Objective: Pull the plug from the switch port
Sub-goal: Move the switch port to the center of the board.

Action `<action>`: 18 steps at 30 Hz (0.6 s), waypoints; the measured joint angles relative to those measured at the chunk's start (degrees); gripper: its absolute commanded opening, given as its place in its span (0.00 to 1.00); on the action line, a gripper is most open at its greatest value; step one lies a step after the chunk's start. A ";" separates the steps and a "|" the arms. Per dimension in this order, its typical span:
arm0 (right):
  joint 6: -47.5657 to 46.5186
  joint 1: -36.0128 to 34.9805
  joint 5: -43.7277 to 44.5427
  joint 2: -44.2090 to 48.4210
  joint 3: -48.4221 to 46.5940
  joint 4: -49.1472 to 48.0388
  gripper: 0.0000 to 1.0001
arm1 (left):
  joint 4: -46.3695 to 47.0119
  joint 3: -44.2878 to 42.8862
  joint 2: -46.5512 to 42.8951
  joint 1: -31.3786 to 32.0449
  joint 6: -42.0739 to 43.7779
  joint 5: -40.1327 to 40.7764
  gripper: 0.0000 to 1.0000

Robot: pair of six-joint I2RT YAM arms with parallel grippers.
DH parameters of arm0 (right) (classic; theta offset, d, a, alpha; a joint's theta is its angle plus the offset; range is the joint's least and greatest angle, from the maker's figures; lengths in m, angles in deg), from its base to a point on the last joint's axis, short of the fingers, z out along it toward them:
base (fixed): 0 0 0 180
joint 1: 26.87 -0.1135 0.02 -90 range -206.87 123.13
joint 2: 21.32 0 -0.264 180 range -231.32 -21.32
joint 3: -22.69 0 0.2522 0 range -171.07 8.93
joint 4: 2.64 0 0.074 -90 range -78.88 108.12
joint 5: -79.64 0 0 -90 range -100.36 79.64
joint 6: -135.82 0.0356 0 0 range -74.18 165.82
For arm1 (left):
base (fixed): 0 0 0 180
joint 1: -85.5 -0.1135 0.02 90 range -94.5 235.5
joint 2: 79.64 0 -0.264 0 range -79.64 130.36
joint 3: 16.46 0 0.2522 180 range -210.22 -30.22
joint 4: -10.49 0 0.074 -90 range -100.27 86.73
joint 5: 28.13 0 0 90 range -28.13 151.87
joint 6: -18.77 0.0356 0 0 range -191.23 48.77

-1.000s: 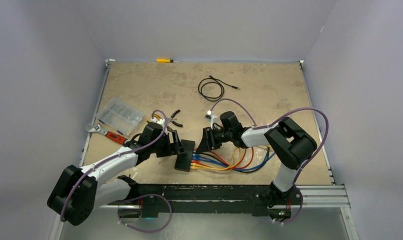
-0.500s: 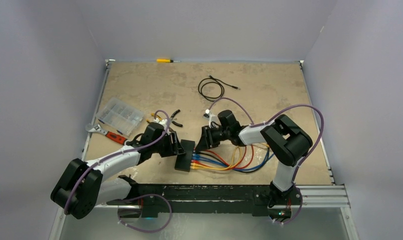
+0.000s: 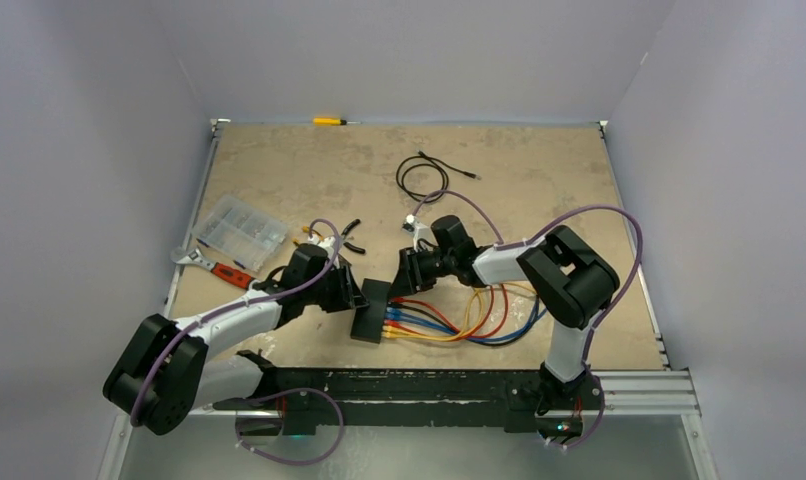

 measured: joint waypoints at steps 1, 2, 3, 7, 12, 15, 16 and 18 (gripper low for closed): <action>0.00 0.00 -0.31 -0.33 -0.11 -0.26 0.43 | 0.02 0.00 0.04 -0.09 0.00 -0.02 0.28; 0.02 0.00 -0.48 -0.48 -0.17 -0.39 0.42 | 0.04 -0.02 0.07 -0.09 -0.02 -0.02 0.28; 0.02 0.00 -0.68 -0.70 -0.17 -0.72 0.41 | 0.07 0.00 0.07 -0.09 -0.02 -0.02 0.28; 0.02 0.00 -0.87 -1.18 -0.20 -1.49 0.35 | 0.48 0.00 0.17 -0.13 0.00 -0.02 0.27; 0.09 -0.04 -1.27 -1.20 -0.20 -1.86 0.24 | 0.63 -0.02 0.17 -0.20 0.00 0.00 0.26; 0.04 -0.04 -1.53 -1.20 -0.20 -2.14 0.24 | 0.66 -0.02 0.11 -0.20 -0.02 0.04 0.26; 0.02 -0.04 -1.64 -1.22 -0.20 -2.21 0.26 | 0.63 -0.02 0.04 -0.20 -0.02 0.11 0.26; 0.02 -0.04 -1.73 -1.22 -0.17 -2.34 0.35 | 0.61 -0.02 0.04 -0.20 0.00 0.24 0.26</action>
